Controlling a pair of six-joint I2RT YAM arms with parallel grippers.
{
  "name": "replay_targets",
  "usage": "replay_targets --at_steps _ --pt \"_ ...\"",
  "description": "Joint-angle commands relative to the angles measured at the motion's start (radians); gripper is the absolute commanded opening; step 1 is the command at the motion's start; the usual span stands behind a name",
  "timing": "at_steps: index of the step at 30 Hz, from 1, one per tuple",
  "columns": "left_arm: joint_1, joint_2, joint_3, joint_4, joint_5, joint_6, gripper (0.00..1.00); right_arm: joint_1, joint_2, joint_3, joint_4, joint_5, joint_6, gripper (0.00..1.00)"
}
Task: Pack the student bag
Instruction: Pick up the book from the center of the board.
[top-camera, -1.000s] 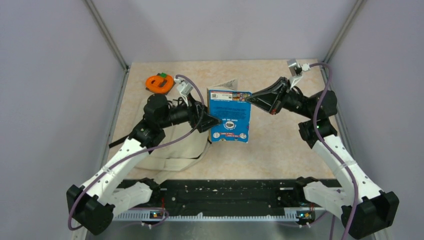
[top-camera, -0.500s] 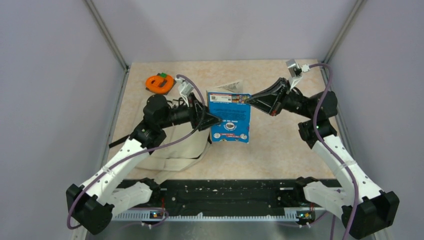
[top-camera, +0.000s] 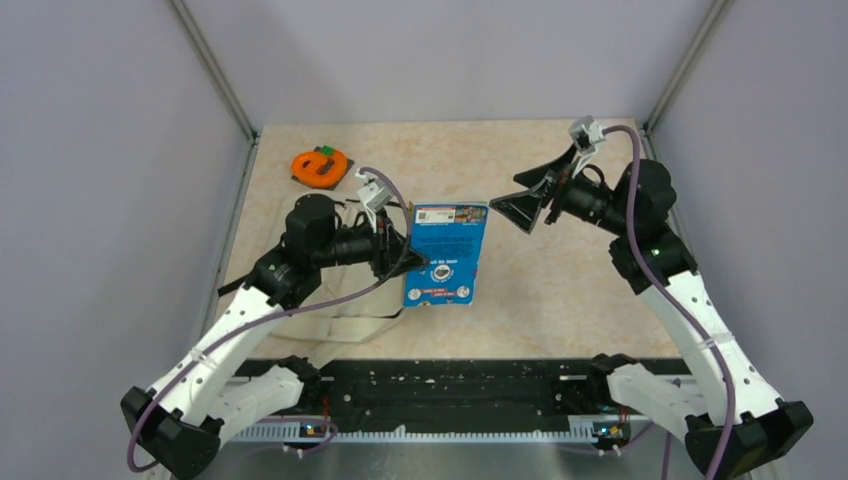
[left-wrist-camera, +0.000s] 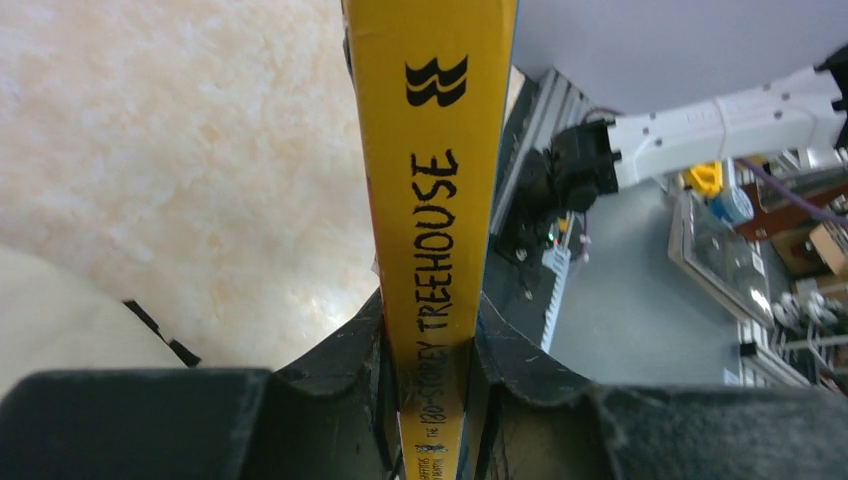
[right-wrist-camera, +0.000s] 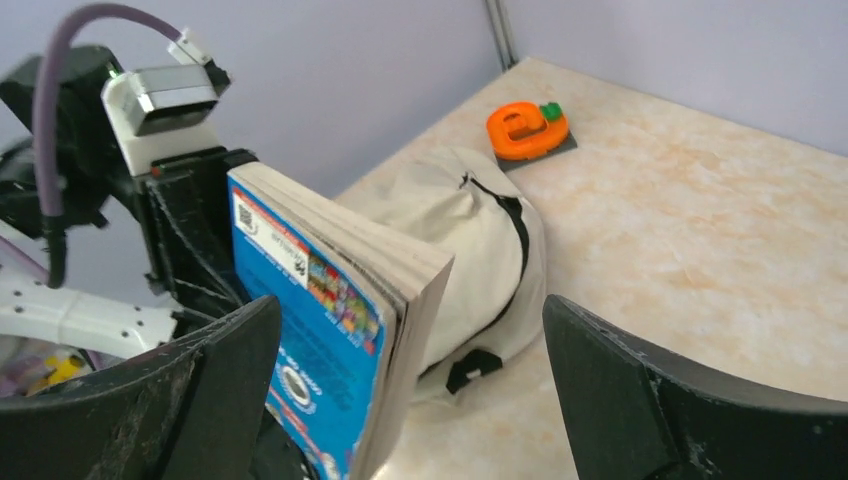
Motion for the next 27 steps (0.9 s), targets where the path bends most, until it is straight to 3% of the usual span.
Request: replay_targets --at_steps 1,9,12,18,24,27 --pt "-0.003 0.004 0.118 -0.234 0.168 0.184 0.0 0.009 0.014 0.056 -0.187 -0.029 -0.177 0.99" --pt "-0.017 0.01 0.135 -0.314 0.334 0.23 0.0 0.055 0.073 0.005 -0.005 -0.329 -0.108 0.99" --pt "-0.04 0.037 0.144 -0.343 0.327 0.257 0.0 0.116 0.12 0.01 0.031 -0.387 -0.079 0.99" --pt "-0.075 0.072 0.166 -0.353 0.275 0.279 0.0 0.281 0.234 0.067 -0.053 -0.411 -0.163 0.98" --pt "-0.076 0.07 0.174 -0.355 0.212 0.297 0.0 0.321 0.259 0.08 -0.099 -0.469 -0.195 0.85" --pt "-0.076 0.069 0.176 -0.352 0.204 0.299 0.0 0.32 0.247 0.071 -0.127 -0.491 -0.213 0.67"
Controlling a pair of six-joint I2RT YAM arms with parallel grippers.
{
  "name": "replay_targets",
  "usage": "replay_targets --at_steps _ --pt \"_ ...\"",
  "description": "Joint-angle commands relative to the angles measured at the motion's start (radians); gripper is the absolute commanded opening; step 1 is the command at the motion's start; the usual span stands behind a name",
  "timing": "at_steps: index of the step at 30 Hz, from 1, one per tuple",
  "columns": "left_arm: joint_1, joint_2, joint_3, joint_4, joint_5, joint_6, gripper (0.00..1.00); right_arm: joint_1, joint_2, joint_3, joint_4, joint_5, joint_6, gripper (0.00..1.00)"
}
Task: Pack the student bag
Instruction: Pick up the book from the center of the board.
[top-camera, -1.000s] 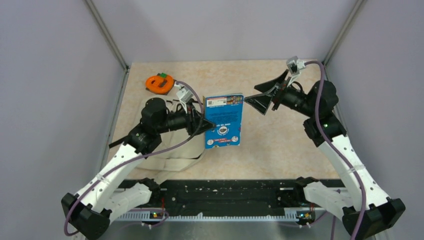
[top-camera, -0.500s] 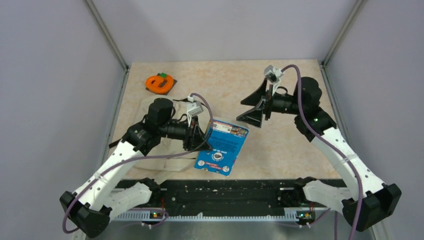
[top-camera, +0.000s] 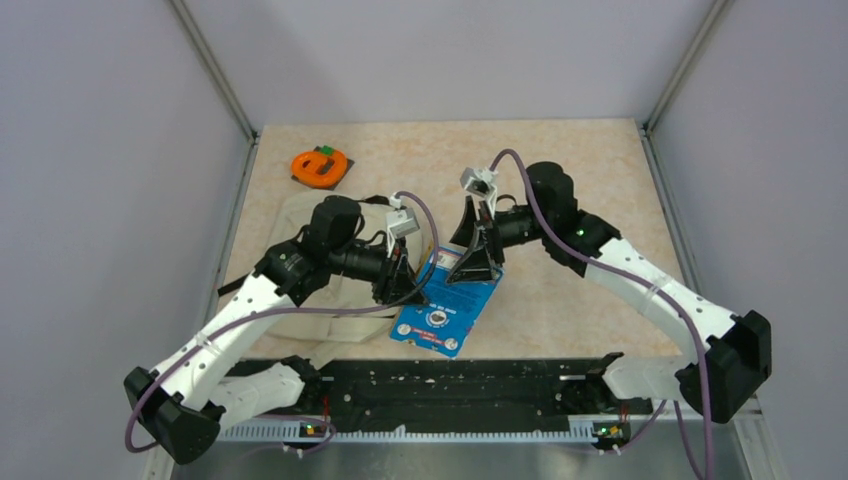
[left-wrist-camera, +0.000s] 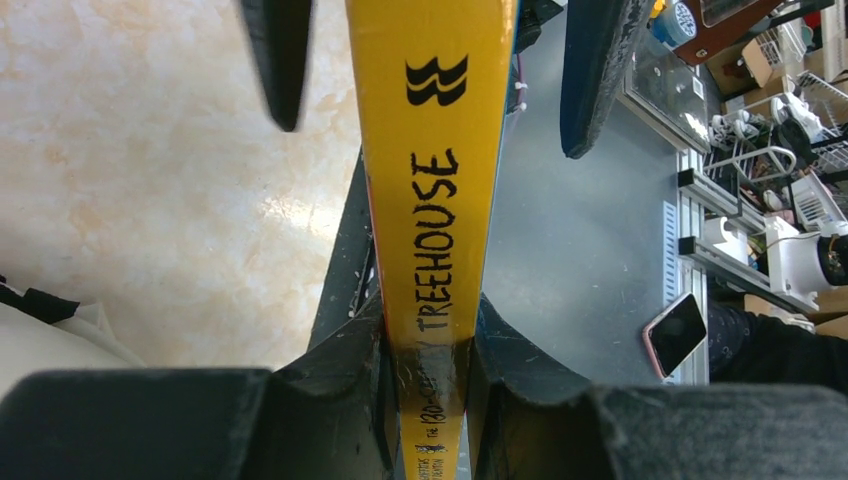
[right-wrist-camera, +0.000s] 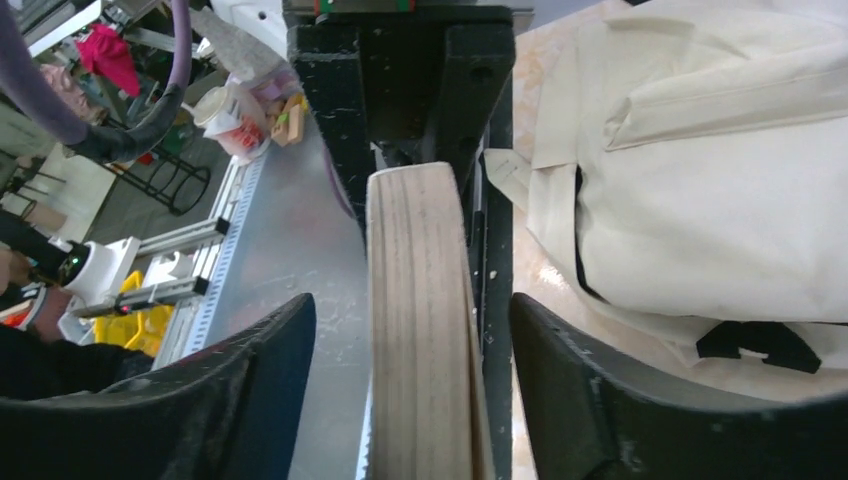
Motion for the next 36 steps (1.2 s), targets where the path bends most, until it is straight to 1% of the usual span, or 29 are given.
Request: replay_targets --at_steps 1,3,4,5,9,10,11,12,13,15,16,18,21,22,24,29,31,33,36 --pt "-0.002 -0.017 0.065 0.081 -0.004 0.026 0.0 0.012 -0.033 0.044 -0.028 -0.072 -0.053 0.63" --pt "-0.001 -0.017 0.067 0.085 -0.003 0.026 0.0 0.012 -0.04 0.038 -0.053 -0.075 -0.074 0.58" --pt "0.0 -0.016 0.068 0.086 -0.001 0.027 0.0 0.012 -0.041 0.037 -0.069 -0.072 -0.087 0.53" --pt "-0.001 -0.016 0.072 0.085 0.001 0.027 0.0 0.011 -0.043 0.037 -0.087 -0.066 -0.102 0.45" --pt "0.0 -0.015 0.079 0.076 -0.014 0.033 0.0 0.012 -0.048 0.036 -0.129 -0.042 -0.131 0.0" --pt "0.0 -0.015 0.078 0.075 -0.03 0.033 0.0 0.012 -0.051 0.034 -0.128 -0.021 -0.131 0.0" --pt "0.0 -0.017 0.079 0.074 -0.059 0.034 0.03 0.012 -0.056 0.029 -0.125 0.018 -0.124 0.0" --pt "0.0 -0.017 0.078 0.072 -0.097 0.034 0.12 0.011 -0.066 0.028 -0.122 0.076 -0.113 0.0" --pt "0.0 -0.018 0.074 0.068 -0.148 0.031 0.24 0.011 -0.076 0.026 -0.124 0.144 -0.104 0.0" --pt "-0.001 -0.025 0.06 0.076 -0.292 0.008 0.56 -0.001 -0.095 0.02 -0.124 0.32 -0.073 0.0" --pt "-0.002 -0.028 0.047 0.082 -0.383 -0.006 0.68 -0.016 -0.107 0.012 -0.115 0.383 -0.043 0.0" --pt "-0.006 -0.03 0.022 0.088 -0.551 -0.029 0.81 -0.07 -0.129 -0.014 -0.088 0.507 0.047 0.0" --pt "-0.025 -0.023 -0.027 0.122 -0.795 -0.104 0.86 -0.184 -0.167 -0.072 -0.059 0.628 0.154 0.0" --pt "-0.035 -0.019 -0.045 0.14 -0.85 -0.133 0.86 -0.21 -0.175 -0.089 -0.062 0.675 0.17 0.0" --pt "-0.062 -0.001 -0.083 0.172 -0.941 -0.192 0.87 -0.239 -0.187 -0.109 -0.089 0.78 0.19 0.0" --pt "-0.163 0.1 -0.111 0.225 -1.104 -0.353 0.89 -0.244 -0.203 -0.127 -0.166 1.016 0.198 0.0" --pt "-0.199 0.145 -0.107 0.227 -1.18 -0.41 0.89 -0.246 -0.234 -0.151 -0.164 1.065 0.203 0.0" --pt "-0.229 0.188 -0.109 0.226 -1.264 -0.442 0.9 -0.246 -0.27 -0.174 -0.147 1.076 0.205 0.0" --pt "-0.263 0.272 -0.101 0.226 -1.332 -0.452 0.91 -0.246 -0.309 -0.195 -0.136 1.106 0.206 0.0"
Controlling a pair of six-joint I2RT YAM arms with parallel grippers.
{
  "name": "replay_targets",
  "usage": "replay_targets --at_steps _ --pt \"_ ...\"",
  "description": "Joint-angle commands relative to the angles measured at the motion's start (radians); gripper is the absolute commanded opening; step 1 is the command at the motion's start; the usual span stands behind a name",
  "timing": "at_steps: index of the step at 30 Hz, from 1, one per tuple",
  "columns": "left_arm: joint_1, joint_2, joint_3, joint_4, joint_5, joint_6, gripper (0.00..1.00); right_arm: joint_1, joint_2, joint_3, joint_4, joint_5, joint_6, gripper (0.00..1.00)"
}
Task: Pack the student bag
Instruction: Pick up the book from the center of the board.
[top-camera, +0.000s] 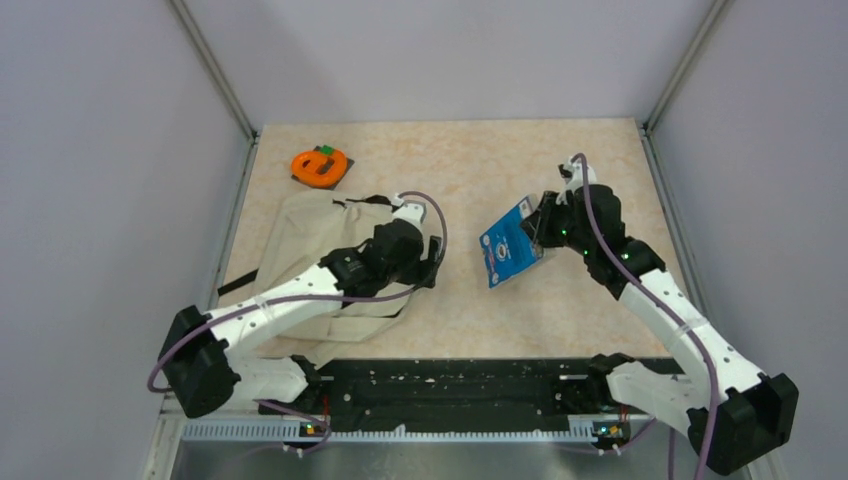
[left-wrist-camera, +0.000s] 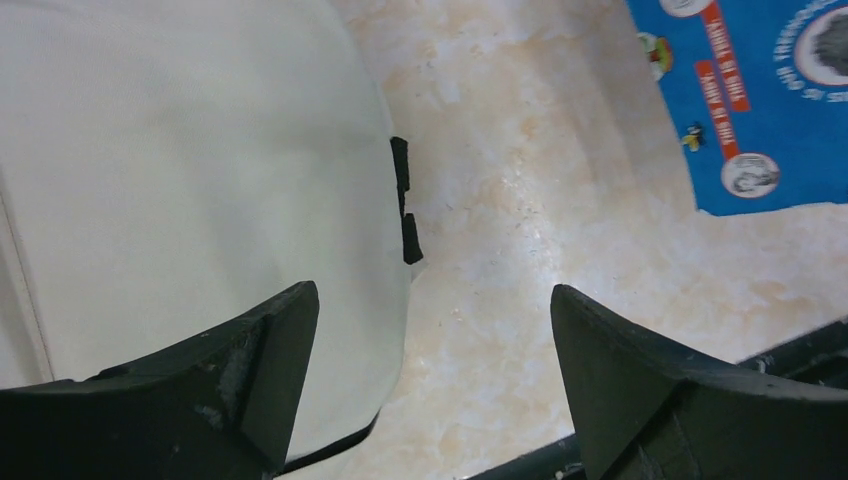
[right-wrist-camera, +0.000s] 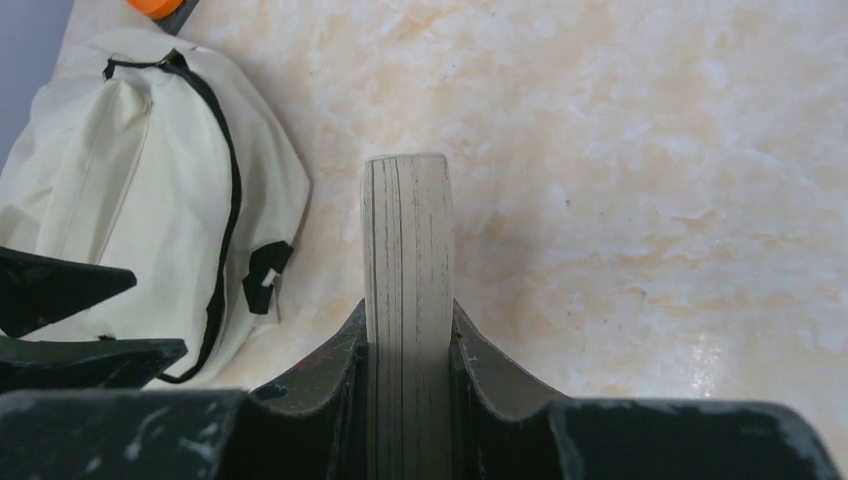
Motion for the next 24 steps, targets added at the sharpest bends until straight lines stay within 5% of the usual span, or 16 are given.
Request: replay_targets --at_steps 1,8,12,24 --pt "-0.047 0.102 0.018 0.041 -0.195 -0.08 0.91 0.003 -0.09 -0.001 0.074 0.096 0.035 0.0" --pt "-0.096 0.334 0.191 -0.146 -0.427 -0.073 0.9 0.002 -0.129 -0.039 0.092 0.09 0.052 0.0" --pt "-0.097 0.37 0.223 -0.192 -0.531 -0.058 0.78 0.003 -0.136 -0.057 0.098 0.07 0.065 0.0" --pt "-0.094 0.392 0.238 -0.261 -0.613 -0.066 0.58 0.003 -0.149 -0.084 0.107 0.036 0.071 0.0"
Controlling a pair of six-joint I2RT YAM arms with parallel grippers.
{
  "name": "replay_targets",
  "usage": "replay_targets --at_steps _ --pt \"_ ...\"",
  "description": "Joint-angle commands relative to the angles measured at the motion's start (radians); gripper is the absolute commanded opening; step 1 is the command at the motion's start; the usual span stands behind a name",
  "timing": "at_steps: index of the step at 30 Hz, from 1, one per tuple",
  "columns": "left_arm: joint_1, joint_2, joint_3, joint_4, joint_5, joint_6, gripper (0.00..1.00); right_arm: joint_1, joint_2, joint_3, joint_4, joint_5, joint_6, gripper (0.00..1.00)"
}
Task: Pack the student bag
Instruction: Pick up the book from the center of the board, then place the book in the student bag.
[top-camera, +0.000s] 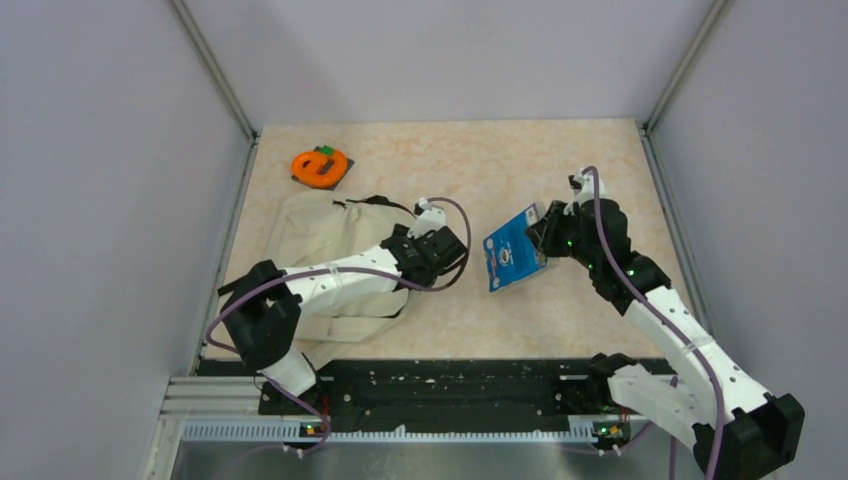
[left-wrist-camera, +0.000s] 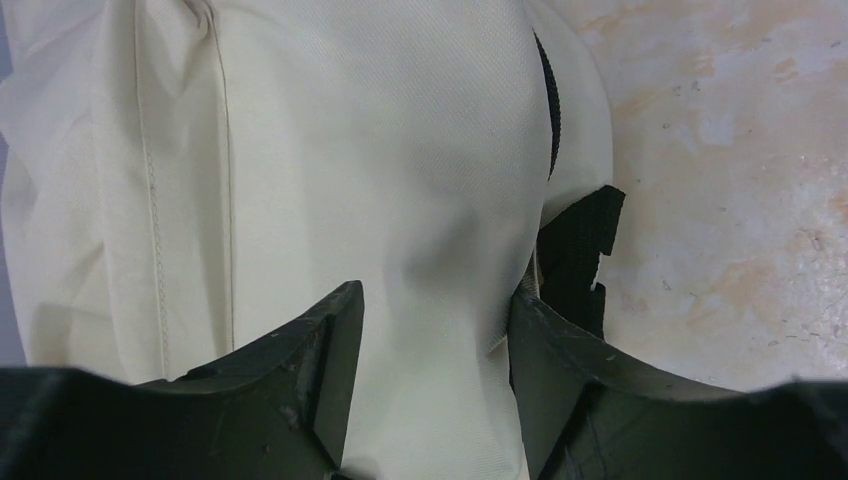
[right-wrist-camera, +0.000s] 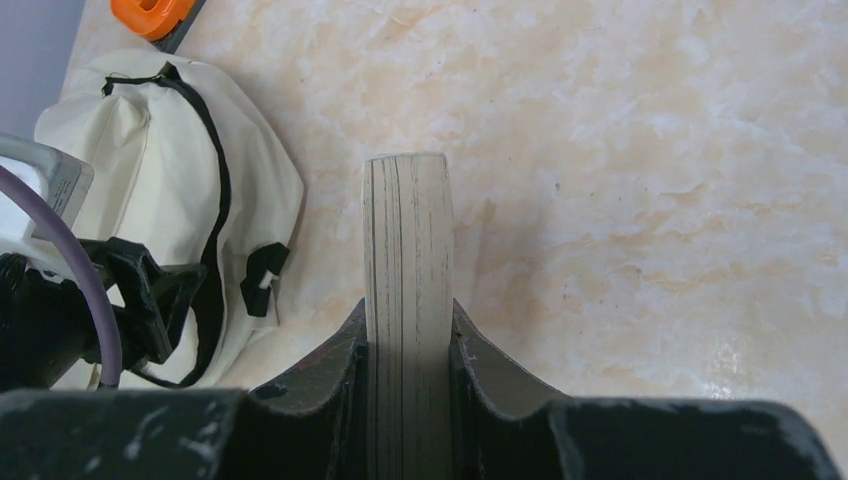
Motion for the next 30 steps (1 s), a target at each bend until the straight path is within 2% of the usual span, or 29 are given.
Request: replay_targets --at_steps 1,3,7,8,13,17,22,30 --pt "0.002 -0.002 0.048 -0.055 -0.082 -0.015 0.54 0.002 -0.036 0.015 0.082 -0.023 0.019 0.0" --pt "0.004 -0.009 0.059 -0.074 -0.099 -0.017 0.43 0.002 -0.045 0.016 0.08 -0.024 0.024 0.0" --pt "0.013 -0.061 0.101 -0.163 -0.142 -0.016 0.02 0.003 -0.072 0.015 0.128 -0.084 0.093 0.0" --pt "0.015 -0.088 0.111 -0.184 -0.147 -0.009 0.0 0.003 -0.078 0.001 0.162 -0.119 0.124 0.0" --pt "0.054 -0.277 0.107 -0.128 0.0 0.208 0.0 0.02 -0.059 -0.106 0.436 -0.246 0.337 0.0" --pt "0.131 -0.395 0.104 -0.1 0.182 0.317 0.0 0.118 0.004 -0.145 0.601 -0.183 0.433 0.0" --pt "0.245 -0.463 0.11 -0.11 0.395 0.408 0.0 0.246 0.129 -0.127 0.749 -0.132 0.494 0.0" --pt "0.278 -0.536 0.079 -0.045 0.452 0.486 0.0 0.308 0.335 -0.092 0.94 -0.031 0.618 0.0"
